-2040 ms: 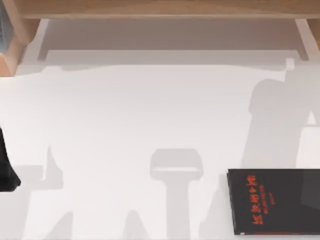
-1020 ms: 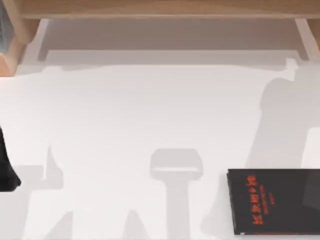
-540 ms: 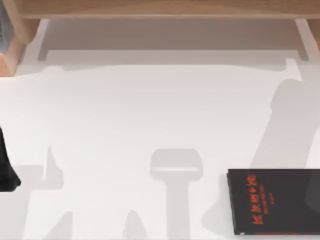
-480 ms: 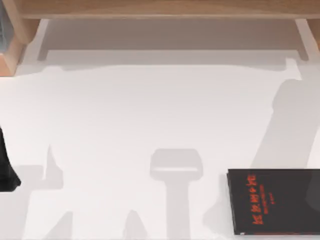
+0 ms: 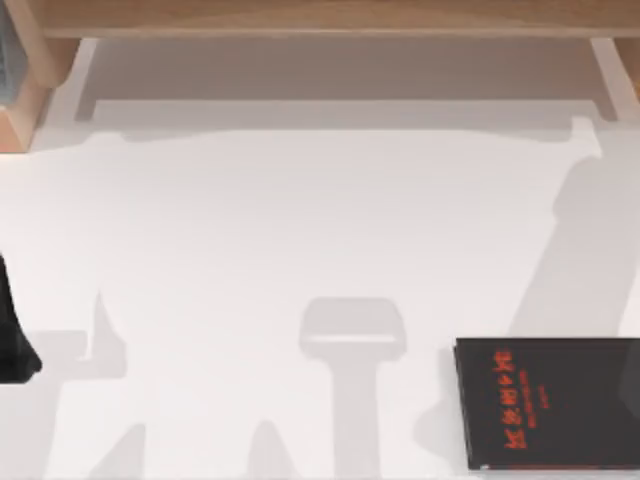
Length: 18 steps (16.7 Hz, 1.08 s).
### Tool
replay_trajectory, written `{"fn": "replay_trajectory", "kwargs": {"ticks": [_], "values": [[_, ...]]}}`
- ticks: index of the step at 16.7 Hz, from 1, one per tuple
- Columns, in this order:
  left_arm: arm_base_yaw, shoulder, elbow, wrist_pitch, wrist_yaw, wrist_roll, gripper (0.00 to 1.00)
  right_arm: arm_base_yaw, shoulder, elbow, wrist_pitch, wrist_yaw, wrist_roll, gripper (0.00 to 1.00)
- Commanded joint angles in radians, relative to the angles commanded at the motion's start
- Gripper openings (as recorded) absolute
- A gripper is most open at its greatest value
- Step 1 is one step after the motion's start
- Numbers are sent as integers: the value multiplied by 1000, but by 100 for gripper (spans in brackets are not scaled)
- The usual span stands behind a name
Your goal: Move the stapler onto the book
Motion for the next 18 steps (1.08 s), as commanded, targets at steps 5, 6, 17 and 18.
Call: {"fn": "replay_trajectory", "kwargs": {"ticks": [5, 6, 17, 18], "values": [[0, 0, 0, 0, 0, 0, 100, 0, 0, 0, 0, 0, 0, 40], [0, 0, 0, 0, 0, 0, 100, 0, 0, 0, 0, 0, 0, 32], [0, 0, 0, 0, 0, 0, 100, 0, 0, 0, 0, 0, 0, 0], [0, 0, 0, 0, 0, 0, 100, 0, 0, 0, 0, 0, 0, 0]]}}
